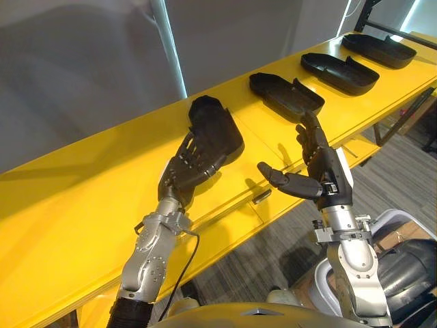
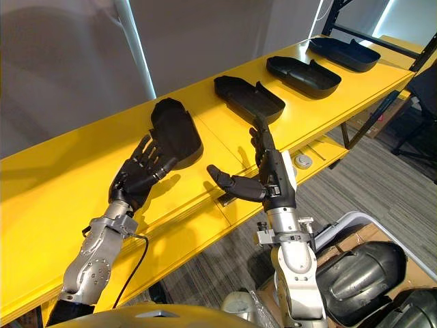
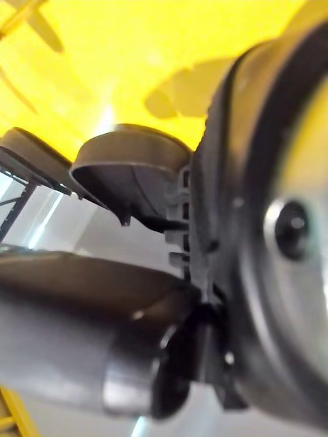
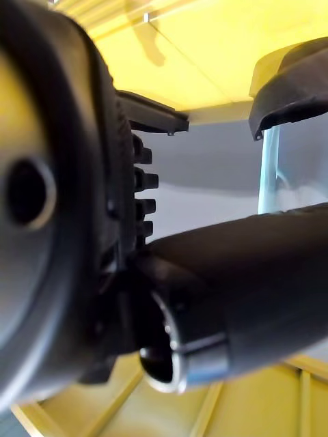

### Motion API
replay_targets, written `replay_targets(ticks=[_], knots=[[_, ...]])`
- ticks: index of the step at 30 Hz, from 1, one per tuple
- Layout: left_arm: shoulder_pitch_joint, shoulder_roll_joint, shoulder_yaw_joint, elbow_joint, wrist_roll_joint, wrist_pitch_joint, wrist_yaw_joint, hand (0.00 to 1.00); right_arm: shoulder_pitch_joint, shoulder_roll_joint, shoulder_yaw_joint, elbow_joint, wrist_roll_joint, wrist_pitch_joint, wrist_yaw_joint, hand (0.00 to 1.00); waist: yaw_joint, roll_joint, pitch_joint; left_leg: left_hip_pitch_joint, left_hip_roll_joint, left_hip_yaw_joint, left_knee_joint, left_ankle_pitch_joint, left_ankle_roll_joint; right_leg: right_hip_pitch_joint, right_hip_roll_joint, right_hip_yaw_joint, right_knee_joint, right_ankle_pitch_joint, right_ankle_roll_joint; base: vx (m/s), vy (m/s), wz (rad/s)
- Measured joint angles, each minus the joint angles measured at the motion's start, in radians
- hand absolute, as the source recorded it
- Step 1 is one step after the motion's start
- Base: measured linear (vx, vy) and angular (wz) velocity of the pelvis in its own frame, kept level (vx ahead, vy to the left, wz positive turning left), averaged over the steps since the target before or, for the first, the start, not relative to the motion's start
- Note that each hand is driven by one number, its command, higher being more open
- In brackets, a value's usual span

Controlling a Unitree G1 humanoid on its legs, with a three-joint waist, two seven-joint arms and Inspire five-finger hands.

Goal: Walk over and take three plastic housings, then place them on the shelf

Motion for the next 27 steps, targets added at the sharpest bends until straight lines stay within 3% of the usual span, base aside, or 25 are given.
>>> replay_targets(ticks=[11, 16, 19, 27], knots=[[-0.030, 0.002, -0.050, 0.048, -0.032, -0.009, -0.012, 1.00, 0.010, 0.000, -0.004, 0.011, 0.017, 0.000, 0.021, 1.00, -0.020, -0.004, -0.019, 0.007, 0.000, 0.029, 0.000, -0.006, 0.001, 0.007, 0.000, 0.021, -0.031, 0.022, 0.009, 0.00, -0.002, -0.05], [-0.030, 0.003, -0.051, 0.048, -0.028, -0.009, 0.022, 1.00, 0.029, 0.000, -0.005, 0.011, 0.017, 0.000, 0.027, 1.00, -0.019, -0.004, -0.019, 0.009, 0.000, 0.027, 0.000, -0.006, 0.002, 0.012, 0.000, 0.018, -0.031, 0.022, 0.008, 0.00, 0.000, 0.00], [-0.027, 0.002, -0.047, 0.047, -0.016, -0.015, 0.088, 1.00, 0.038, 0.000, -0.005, 0.011, 0.016, 0.000, 0.044, 1.00, -0.020, -0.004, -0.019, 0.009, -0.001, 0.024, 0.000, -0.006, 0.002, 0.013, 0.000, 0.017, -0.031, 0.022, 0.008, 0.00, 0.000, 0.00], [-0.007, -0.005, 0.043, 0.015, 0.287, -0.032, 0.314, 1.00, 0.001, -0.073, -0.012, 0.029, 0.015, 0.000, 0.056, 1.00, 0.001, -0.006, -0.020, -0.001, -0.002, -0.037, 0.000, 0.002, 0.002, 0.038, 0.003, -0.029, -0.034, 0.018, 0.004, 0.00, -0.016, 0.16]])
